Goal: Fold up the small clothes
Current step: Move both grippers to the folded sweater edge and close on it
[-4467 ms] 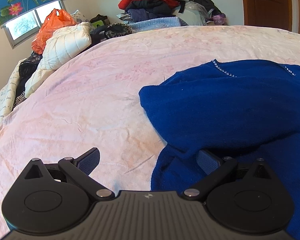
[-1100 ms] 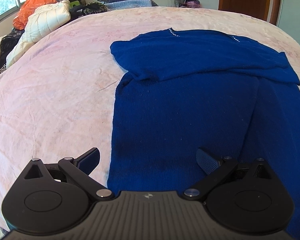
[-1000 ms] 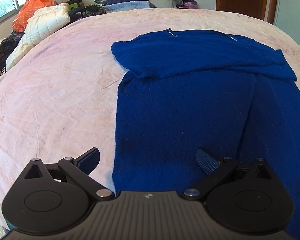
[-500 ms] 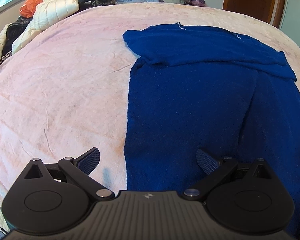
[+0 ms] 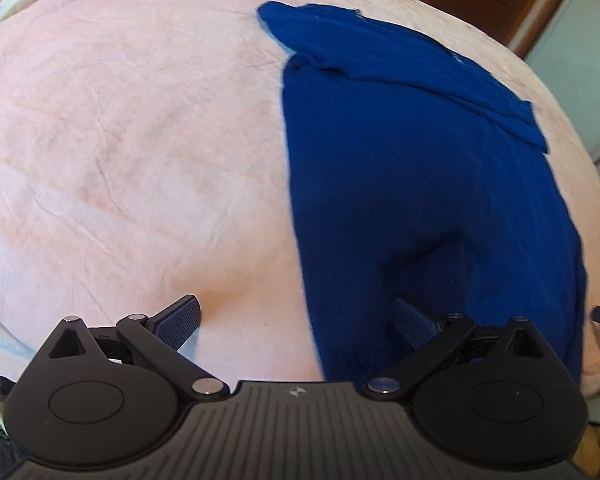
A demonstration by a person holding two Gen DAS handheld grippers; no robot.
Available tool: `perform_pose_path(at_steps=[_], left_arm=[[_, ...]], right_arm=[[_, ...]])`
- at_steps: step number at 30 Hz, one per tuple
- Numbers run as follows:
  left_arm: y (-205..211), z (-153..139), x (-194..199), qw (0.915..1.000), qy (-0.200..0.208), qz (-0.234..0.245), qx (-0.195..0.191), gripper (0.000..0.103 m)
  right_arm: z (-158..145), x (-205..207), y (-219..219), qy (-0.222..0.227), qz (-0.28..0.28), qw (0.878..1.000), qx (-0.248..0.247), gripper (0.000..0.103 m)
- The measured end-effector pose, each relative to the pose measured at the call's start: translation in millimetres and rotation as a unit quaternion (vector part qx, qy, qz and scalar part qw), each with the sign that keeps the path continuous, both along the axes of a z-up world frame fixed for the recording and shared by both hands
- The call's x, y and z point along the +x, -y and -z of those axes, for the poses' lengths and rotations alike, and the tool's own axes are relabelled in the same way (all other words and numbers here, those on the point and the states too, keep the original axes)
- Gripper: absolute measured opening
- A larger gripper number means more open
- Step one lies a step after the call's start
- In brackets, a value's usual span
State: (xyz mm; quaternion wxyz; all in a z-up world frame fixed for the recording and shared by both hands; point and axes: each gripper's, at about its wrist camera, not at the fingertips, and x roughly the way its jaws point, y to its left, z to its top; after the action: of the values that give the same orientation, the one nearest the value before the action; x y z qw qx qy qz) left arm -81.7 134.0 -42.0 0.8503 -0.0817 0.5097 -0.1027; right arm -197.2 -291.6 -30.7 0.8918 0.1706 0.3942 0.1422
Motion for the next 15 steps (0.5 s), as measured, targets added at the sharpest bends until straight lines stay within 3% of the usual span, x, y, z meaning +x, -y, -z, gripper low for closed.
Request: perform_pose_path(at_steps=[4,9,15], left_arm=[[8.7,0.9,-6.3,0.9973,-0.005,0.057,-0.047,0.103],[27.5,0.2,-13.7,0.9937,0.000,0.095,-0.060,0.103],[43.7,2.5,-11.9,0.9879,0.000,0.127,-0.090,0.102]], right_arm=[[6.6,-4.3,2.3,-0.020,-0.002,1.000,0.011,0.061],[13.9,-0.8,-12.7,-0.031,-0.048,0.996,0.063,0.058],[17.1,10.5,-39.9,-0.026,-0.087,0.992,0.084,0.058]])
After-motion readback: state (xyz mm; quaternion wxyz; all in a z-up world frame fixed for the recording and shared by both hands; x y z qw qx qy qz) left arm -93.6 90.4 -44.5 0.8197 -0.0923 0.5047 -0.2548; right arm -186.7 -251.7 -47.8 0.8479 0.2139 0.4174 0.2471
